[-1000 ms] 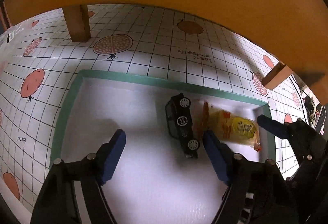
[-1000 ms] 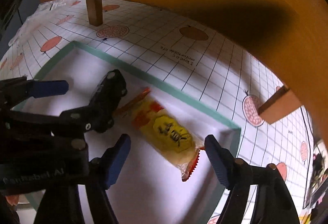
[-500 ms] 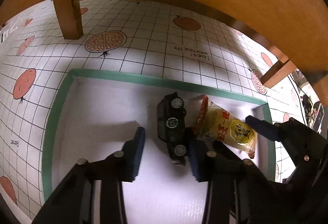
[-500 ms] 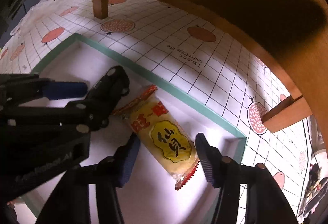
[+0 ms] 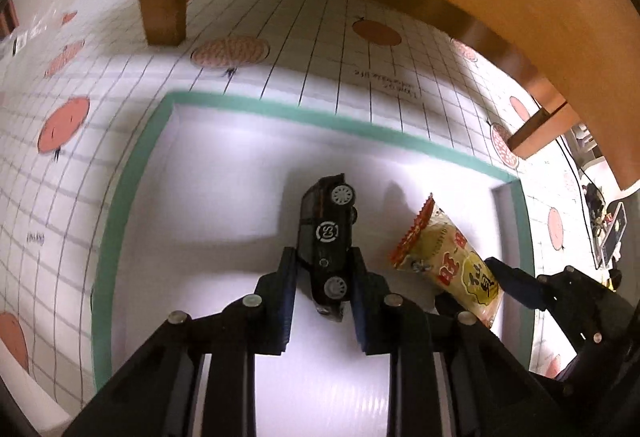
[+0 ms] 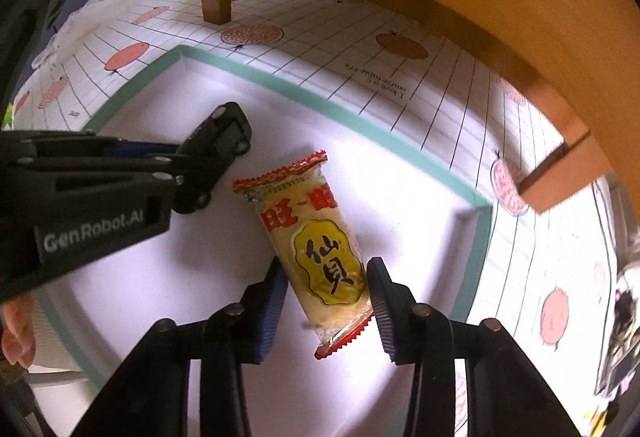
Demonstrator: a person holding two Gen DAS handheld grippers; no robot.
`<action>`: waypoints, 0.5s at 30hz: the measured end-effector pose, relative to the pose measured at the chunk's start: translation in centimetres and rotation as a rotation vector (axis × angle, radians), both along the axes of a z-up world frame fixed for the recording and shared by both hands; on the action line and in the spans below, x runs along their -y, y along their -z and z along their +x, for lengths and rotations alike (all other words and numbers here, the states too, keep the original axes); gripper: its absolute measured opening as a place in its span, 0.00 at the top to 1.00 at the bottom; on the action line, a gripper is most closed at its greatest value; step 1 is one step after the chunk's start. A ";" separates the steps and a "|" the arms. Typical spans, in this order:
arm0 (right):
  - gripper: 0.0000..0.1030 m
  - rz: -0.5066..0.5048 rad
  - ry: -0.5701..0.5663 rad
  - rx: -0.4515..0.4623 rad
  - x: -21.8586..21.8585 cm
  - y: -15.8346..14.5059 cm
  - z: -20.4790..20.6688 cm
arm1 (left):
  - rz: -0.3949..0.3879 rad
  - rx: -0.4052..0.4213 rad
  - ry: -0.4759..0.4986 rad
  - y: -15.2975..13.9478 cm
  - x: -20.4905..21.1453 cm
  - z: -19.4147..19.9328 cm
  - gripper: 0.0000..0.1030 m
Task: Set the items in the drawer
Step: 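Grasp the black toy car with the left tool while the right tool grasps the snack bar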
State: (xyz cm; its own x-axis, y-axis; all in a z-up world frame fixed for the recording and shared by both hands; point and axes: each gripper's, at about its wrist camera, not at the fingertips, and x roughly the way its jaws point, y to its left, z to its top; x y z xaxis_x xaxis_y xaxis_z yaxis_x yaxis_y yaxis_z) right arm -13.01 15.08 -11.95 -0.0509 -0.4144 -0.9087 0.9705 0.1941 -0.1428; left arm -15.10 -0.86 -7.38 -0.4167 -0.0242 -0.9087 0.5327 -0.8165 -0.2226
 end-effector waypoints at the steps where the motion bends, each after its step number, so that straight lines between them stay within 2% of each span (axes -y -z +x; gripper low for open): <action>1: 0.58 0.005 0.015 0.009 -0.3 0.0 0.0 | 0.001 0.003 -0.001 0.0 -0.1 0.3 0.76; 9: 0.58 0.051 0.155 0.140 -2.2 -0.2 -1.1 | 0.029 0.044 0.003 -0.1 -0.9 2.6 0.76; 15: 0.58 0.069 0.190 0.181 -3.2 -0.2 -0.9 | 0.058 0.059 -0.003 -0.1 -1.5 3.4 0.76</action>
State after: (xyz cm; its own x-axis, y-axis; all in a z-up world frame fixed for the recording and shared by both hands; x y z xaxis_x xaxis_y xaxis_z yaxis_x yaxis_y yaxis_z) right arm -13.91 18.28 -11.74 0.0439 -0.3493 -0.9360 0.9990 0.0089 0.0435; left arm -11.69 0.65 -7.33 -0.3623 0.0281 -0.9316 0.5490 -0.8013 -0.2377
